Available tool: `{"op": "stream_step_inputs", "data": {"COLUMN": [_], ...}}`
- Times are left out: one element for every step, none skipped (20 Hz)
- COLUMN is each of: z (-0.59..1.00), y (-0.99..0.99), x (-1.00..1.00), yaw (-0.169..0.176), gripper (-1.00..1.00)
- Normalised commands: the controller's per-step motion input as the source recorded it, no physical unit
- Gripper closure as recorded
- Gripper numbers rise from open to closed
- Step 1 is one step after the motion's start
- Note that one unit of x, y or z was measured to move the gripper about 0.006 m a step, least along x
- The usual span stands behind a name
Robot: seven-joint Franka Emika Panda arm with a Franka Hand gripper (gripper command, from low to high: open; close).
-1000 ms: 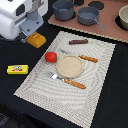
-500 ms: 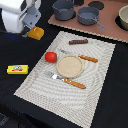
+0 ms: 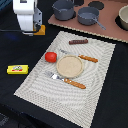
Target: Interact with the objects in diverse but meaningful ways.
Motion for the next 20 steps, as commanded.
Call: {"op": "stream_step_inputs", "data": {"z": [-0.49, -0.47, -0.45, -0.40, -0.40, -0.38, -0.37, -0.38, -0.41, -0.43, -0.43, -0.45, -0.45, -0.47, -0.46, -0.46, -0.46, -0.45, -0.45, -0.44], "y": [0.21, 0.21, 0.17, 0.16, 0.13, 0.12, 0.11, 0.11, 0.12, 0.12, 0.13, 0.15, 0.13, 0.11, 0.11, 0.09, 0.11, 0.12, 0.14, 0.14], "x": [0.00, 0.03, 0.08, 0.20, 0.23, 0.27, 0.29, 0.25, 0.20, 0.09, 0.07, 0.06, 0.04, 0.03, 0.02, 0.00, 0.00, 0.00, 0.00, 0.00], "yaw": [0.054, 0.044, 0.026, 0.017, 0.012, 0.000, 0.000, 0.000, 0.000, 0.000, 0.000, 0.000, 0.000, 0.000, 0.000, 0.000, 0.000, 0.002, 0.002, 0.000], "gripper": [1.00, 1.00, 1.00, 1.00, 1.00, 1.00, 1.00, 1.00, 1.00, 1.00, 1.00, 1.00, 1.00, 1.00, 1.00, 1.00, 1.00, 1.00, 1.00, 1.00]}}
